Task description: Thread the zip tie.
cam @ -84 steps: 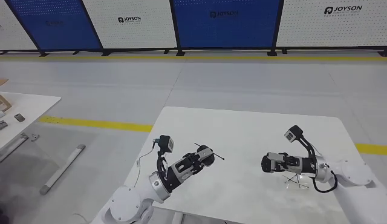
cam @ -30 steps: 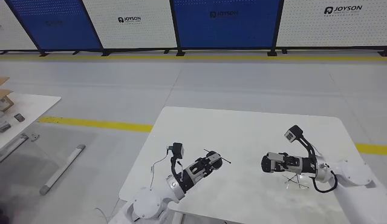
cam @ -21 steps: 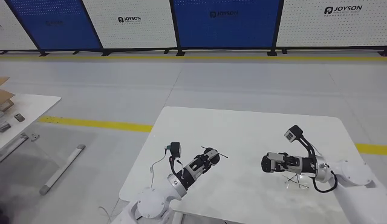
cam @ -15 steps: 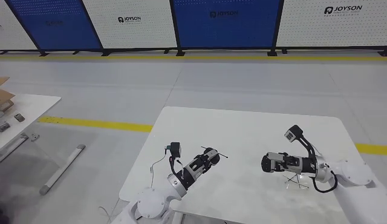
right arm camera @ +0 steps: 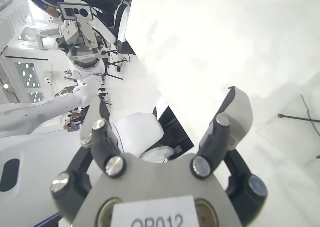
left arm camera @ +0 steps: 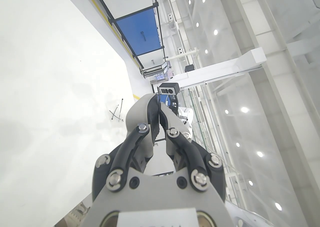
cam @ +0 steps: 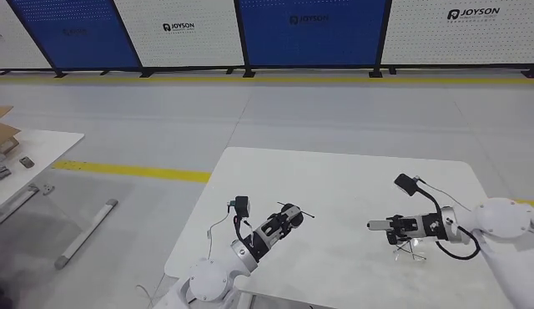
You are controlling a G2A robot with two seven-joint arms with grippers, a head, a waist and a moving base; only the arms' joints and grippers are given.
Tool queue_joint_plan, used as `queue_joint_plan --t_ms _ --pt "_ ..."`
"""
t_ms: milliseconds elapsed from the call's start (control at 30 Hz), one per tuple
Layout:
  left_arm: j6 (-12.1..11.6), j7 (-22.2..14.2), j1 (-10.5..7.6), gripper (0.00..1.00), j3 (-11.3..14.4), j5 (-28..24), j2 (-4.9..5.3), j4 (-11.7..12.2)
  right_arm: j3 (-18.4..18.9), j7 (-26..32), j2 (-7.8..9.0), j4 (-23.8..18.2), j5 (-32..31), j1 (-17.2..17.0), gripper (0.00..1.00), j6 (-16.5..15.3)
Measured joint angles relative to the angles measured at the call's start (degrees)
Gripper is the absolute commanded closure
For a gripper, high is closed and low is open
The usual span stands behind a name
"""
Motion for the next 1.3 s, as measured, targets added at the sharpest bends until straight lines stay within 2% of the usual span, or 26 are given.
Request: queue_joint_plan --t_ms 367,500,600,667,767,833,1200,1300 --pt "0.0 0.0 0.0 1.0 0.0 0.0 0.0 0.0 0.11 -0.54 0.12 -1.09 -1.0 -0.44 0.0 -0.73" --pt "0.0 0.0 0.0 1.0 0.0 0.0 0.0 0.0 1.86 -2.51 1.1 -3.6 -7.66 -0.84 0.0 -1.96" --pt "0.0 0.0 0.0 1.0 0.0 0.0 0.0 0.0 4.02 -0.74 1.96 -5.16 -10.12 -0.83 0.0 -2.76" --pt "0.0 0.0 0.0 1.0 0.0 0.0 0.0 0.0 4.15 0.12 2.58 -5.9 -12.72 -0.32 0.0 -2.96" --pt "0.0 0.0 0.0 1.0 0.0 0.0 0.0 0.0 1.13 0.01 3.49 -7.06 -18.33 0.74 0.0 -0.49" --pt "0.0 0.0 0.0 1.0 0.0 0.0 0.0 0.0 -1.08 0.0 3.84 -6.91 -19.6 1.7 0.0 1.25" --pt "0.0 0.0 0.0 1.0 0.0 0.0 0.0 0.0 -1.14 -0.22 3.83 -6.81 -19.53 1.63 0.0 1.34" --pt "0.0 0.0 0.0 1.0 0.0 0.0 0.0 0.0 -2.67 -2.16 3.56 -6.99 -22.47 1.63 0.0 4.23"
